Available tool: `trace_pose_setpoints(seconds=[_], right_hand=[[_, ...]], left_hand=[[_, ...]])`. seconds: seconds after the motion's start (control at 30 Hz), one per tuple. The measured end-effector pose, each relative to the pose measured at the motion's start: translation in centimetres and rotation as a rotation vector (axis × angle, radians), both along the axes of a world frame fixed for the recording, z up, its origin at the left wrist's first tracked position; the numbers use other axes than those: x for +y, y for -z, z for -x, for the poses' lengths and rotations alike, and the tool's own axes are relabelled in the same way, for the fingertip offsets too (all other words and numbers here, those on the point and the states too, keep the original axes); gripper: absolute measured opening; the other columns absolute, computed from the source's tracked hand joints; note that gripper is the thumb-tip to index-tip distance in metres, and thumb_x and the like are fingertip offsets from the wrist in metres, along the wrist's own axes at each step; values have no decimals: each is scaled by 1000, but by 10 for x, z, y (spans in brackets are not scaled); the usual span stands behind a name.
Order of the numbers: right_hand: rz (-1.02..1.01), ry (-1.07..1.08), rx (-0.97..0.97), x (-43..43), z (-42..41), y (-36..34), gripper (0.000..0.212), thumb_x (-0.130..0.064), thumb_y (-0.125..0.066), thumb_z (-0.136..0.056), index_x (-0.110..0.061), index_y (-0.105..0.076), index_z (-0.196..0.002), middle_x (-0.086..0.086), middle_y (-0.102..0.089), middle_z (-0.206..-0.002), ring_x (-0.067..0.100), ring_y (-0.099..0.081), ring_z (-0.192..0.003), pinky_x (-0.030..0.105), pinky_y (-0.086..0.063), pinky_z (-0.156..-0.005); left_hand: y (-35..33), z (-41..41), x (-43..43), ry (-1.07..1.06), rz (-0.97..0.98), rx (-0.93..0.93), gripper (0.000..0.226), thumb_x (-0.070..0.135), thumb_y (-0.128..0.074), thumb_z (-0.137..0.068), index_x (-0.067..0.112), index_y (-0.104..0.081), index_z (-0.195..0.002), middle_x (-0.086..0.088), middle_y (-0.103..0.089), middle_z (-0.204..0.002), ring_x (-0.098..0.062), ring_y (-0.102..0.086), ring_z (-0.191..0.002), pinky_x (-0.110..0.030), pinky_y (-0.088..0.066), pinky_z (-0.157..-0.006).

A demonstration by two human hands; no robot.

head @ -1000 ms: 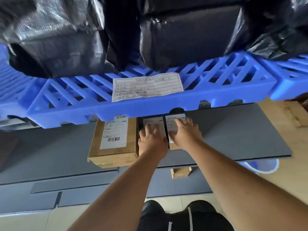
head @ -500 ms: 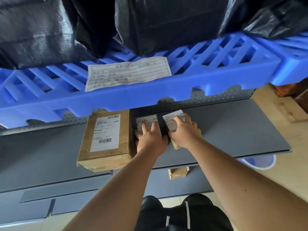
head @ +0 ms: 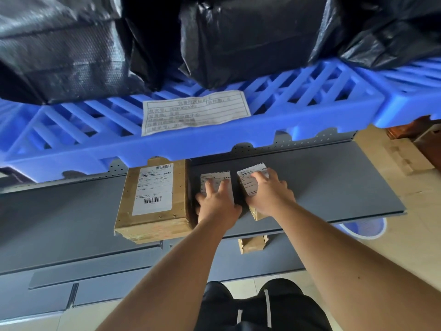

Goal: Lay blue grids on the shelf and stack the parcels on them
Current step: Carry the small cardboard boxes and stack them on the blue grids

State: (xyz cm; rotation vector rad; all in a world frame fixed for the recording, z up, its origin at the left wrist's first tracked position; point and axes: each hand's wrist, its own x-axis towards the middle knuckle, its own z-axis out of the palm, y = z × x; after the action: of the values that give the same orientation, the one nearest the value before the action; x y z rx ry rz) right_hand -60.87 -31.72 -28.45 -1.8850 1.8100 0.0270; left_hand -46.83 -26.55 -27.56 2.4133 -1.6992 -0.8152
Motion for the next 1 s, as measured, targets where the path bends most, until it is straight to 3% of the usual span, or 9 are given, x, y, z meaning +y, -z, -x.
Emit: trace_pose_setpoints(seconds=[0.13, 0.33, 0.67, 0.83, 1.0], right_hand=[[-42, 24, 44, 10, 4, -16, 72, -54, -64, -80, -41, -37, -145, 1, -31, -150, 36, -42, -126, 47, -41, -97], [-51, 84, 75, 35, 15, -38, 71, -56, -61, -83, -40, -35, -147, 1, -27, -154, 39, -40, -129, 48, -37, -101], [-8, 165, 28, 87, 31, -76, 69, -60, -54, -84, -41, -34, -148, -9, -28, -157, 38, -45, -128, 50, -42, -96], [-5, 183, -10, 109, 42, -85, 70, -52, -57, -80, -36, -39, -146, -10, -34, -153, 37, -46, -125, 45, -42, -94], [16, 160, -45, 126, 44, -95, 74, -58, -54, -74, -36, -42, -143, -10, -35, -154, 37, -49, -123, 47, -43, -100]], left_hand=[[-8, 4, 11, -17, -34, 16, 79, 39, -67, -88, 40, -23, -154, 3, -14, -160, -38, -31, -136, -54, -43, -102], [-26, 10, 30, -21, -61, 44, 77, 46, -65, -87, 38, -26, -153, 0, -20, -158, -37, -33, -134, -54, -44, -104], [-54, 24, 54, 5, -56, 90, 77, 47, -64, -85, 42, -28, -152, 3, -20, -158, -35, -34, -133, -54, -46, -104], [-63, 32, 76, -17, -35, 94, 78, 47, -64, -83, 40, -28, -152, 4, -19, -158, -35, -33, -132, -54, -46, -104], [-80, 38, 100, -49, 12, 77, 79, 46, -64, -84, 38, -27, -152, 4, -17, -160, -37, -33, -134, -55, -47, -104]])
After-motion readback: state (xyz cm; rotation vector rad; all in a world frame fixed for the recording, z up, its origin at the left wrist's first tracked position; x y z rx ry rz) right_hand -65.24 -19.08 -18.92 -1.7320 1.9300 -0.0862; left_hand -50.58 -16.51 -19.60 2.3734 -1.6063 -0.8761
